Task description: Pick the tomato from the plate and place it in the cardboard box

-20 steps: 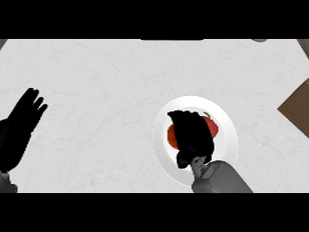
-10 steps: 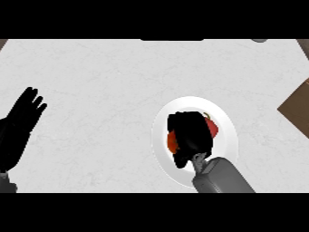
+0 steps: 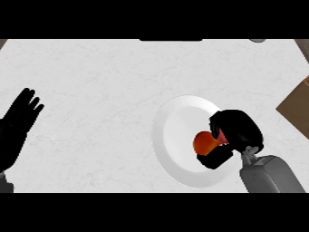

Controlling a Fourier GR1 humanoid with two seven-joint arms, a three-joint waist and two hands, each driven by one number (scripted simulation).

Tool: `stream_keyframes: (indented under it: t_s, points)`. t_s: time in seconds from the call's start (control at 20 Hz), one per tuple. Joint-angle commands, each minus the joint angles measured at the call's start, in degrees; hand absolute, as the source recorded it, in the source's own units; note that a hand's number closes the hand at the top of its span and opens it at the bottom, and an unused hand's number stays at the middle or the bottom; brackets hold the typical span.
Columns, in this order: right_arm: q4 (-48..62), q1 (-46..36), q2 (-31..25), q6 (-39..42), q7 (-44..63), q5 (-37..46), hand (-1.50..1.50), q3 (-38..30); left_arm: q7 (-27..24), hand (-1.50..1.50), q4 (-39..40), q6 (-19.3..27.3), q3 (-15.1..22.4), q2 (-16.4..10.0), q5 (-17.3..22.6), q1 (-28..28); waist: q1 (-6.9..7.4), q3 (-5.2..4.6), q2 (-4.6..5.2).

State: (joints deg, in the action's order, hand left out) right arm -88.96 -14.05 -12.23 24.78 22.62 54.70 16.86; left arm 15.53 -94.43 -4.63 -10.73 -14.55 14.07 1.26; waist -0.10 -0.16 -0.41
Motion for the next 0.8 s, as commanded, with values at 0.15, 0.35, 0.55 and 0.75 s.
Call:
stream_keyframes:
  t_s: [0.15, 0.35, 0.55, 0.75]
  points:
    - [-7.89, 2.14, -2.73, 2.25, 1.33, 2.02, 1.50, -3.52, -1.84, 0.00, 0.81, -0.65, 0.89, 2.03, -1.86, -1.08, 0.02, 0.15, 0.35]
    - [-17.49, 0.99, -3.21, 4.22, 2.25, 0.51, 1.50, -5.41, 0.68, 0.00, -1.43, -0.49, -0.41, 0.88, -0.68, -0.84, -0.12, 0.15, 0.25]
    - [-29.23, 0.32, -2.56, 7.79, 6.19, 1.09, 1.50, -4.34, 2.68, 0.00, -3.45, 0.80, 0.45, 1.32, -1.54, -0.35, -0.37, 0.15, 0.09]
    - [-38.00, -4.24, -1.56, 11.76, 12.36, 0.34, 1.50, -8.31, -0.53, 0.00, -1.26, -0.57, 0.86, 2.41, -2.03, -2.84, -0.26, 0.10, 0.11]
